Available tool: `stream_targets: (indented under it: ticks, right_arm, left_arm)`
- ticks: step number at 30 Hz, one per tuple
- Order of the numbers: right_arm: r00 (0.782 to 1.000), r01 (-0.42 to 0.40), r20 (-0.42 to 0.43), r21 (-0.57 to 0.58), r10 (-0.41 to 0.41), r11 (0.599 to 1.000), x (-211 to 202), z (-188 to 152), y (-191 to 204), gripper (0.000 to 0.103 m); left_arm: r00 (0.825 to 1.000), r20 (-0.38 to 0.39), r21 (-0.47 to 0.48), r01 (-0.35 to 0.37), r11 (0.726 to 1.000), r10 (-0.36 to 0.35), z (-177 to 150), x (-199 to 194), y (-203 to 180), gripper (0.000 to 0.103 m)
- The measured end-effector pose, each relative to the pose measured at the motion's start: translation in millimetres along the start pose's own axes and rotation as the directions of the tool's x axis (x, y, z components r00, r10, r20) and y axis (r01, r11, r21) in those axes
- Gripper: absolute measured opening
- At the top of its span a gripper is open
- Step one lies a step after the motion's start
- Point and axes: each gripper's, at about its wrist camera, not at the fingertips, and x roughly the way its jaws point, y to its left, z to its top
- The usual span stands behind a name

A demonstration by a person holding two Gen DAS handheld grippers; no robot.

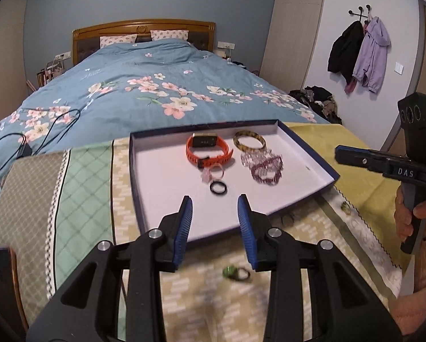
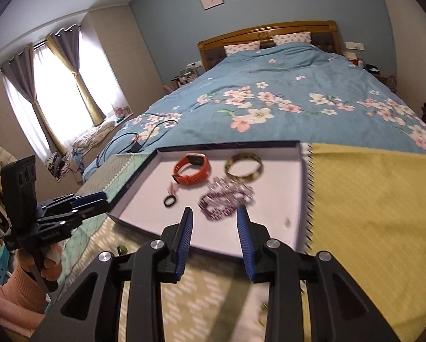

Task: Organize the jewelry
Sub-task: 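Open the left tool over the box and move both tools toward the rings on the cover, then grasp the green-stone black ring with the left tool while the right tool grasps the gold green-stone ring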

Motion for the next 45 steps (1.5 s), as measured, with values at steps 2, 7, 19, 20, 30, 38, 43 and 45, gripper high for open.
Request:
stream_targets:
  ticks: [2, 7, 19, 20, 30, 38, 43, 45]
  right_arm:
    - [1.000, 0.027, -0.003, 0.016, -0.027, 0.999, -7.3, -7.8, -7.3, 0.030]
    - [0.995, 0.081, -0.057, 0.053, -0.078, 0.995, -11.9, -31.5, -25.2, 0.030]
    - [0.981, 0.138, -0.144, 0.050, -0.130, 0.989, -4.0, -66.0, -32.7, 0.030]
    - [0.981, 0.137, -0.145, 0.050, -0.128, 0.989, -4.3, -66.9, -32.7, 0.030]
    - [0.977, 0.147, -0.158, 0.039, -0.140, 0.988, 0.2, -69.3, -30.4, 0.030]
    - [0.975, 0.151, -0.166, 0.020, -0.146, 0.988, 4.6, -69.3, -29.7, 0.028]
    - [0.974, 0.148, -0.174, 0.005, -0.145, 0.989, 6.6, -70.2, -27.2, 0.010]
    - [0.975, 0.145, -0.172, 0.000, -0.143, 0.989, 5.8, -70.4, -26.0, 0.009]
  left_arm:
    - [1.000, -0.005, -0.001, -0.004, 1.000, 0.004, -9.3, -6.5, 0.5, 0.033]
    - [1.000, -0.022, 0.001, 0.004, 1.000, -0.004, -25.7, -11.7, -2.7, 0.035]
    - [0.995, -0.095, 0.045, 0.016, 0.999, -0.012, -54.1, -7.8, -16.7, 0.039]
    - [0.995, -0.099, 0.046, 0.017, 0.999, -0.012, -55.2, -6.7, -17.8, 0.039]
    - [0.991, -0.132, 0.057, 0.011, 0.998, -0.004, -54.7, 7.3, -25.1, 0.040]
    - [0.984, -0.180, 0.049, 0.005, 0.999, 0.004, -51.4, 23.8, -24.8, 0.040]
    - [0.981, -0.193, 0.050, 0.010, 0.999, 0.000, -51.1, 28.8, -26.5, 0.040]
    - [0.980, -0.199, 0.048, 0.011, 0.999, -0.001, -51.0, 30.5, -26.1, 0.039]
